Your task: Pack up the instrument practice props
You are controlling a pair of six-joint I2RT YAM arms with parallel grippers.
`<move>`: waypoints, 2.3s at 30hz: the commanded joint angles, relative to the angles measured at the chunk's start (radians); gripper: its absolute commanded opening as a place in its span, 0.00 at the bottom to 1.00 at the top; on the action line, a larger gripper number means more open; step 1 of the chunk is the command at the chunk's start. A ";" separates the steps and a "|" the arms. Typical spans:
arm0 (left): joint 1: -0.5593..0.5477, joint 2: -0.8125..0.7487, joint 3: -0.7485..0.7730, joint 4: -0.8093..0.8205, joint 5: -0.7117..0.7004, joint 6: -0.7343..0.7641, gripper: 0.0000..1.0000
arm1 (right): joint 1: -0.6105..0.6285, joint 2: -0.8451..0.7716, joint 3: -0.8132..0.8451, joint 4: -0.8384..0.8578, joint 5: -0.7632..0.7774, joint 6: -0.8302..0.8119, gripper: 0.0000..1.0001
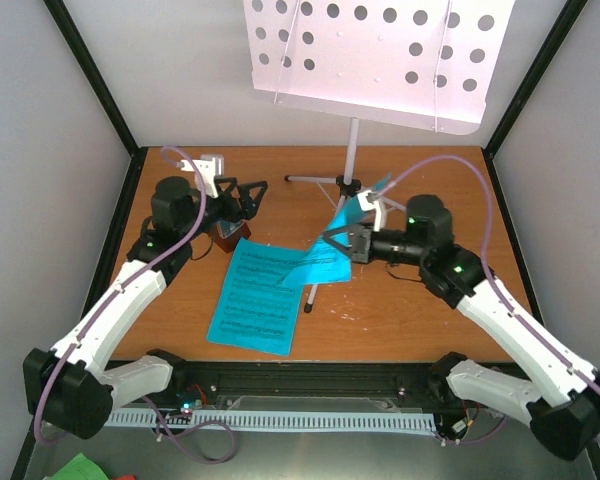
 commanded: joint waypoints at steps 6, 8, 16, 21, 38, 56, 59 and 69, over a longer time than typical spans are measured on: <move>0.138 -0.133 0.019 -0.101 -0.074 0.016 1.00 | 0.332 0.273 0.279 0.088 0.152 -0.177 0.03; 0.146 -0.158 0.017 -0.115 -0.096 0.023 0.99 | 0.340 0.287 0.260 0.128 0.156 -0.161 0.03; 0.148 -0.208 -0.015 -0.137 -0.123 0.006 1.00 | 0.339 0.284 -0.153 0.375 0.327 0.060 0.03; 0.148 -0.226 -0.076 -0.139 -0.091 -0.029 0.99 | 0.341 0.398 -0.320 0.524 0.306 0.280 0.03; 0.149 -0.278 -0.122 -0.202 -0.072 -0.019 0.99 | 0.373 0.555 -0.259 0.473 0.349 0.319 0.11; 0.148 -0.224 0.000 -0.312 -0.021 0.350 0.99 | -0.014 0.016 -0.402 0.233 0.322 0.161 0.98; 0.148 -0.186 -0.068 -0.250 0.051 0.378 1.00 | -0.170 0.003 -0.428 0.309 0.183 0.202 0.95; 0.159 -0.149 -0.153 -0.027 -0.014 0.381 1.00 | -0.373 0.114 -0.323 0.456 0.020 0.272 0.88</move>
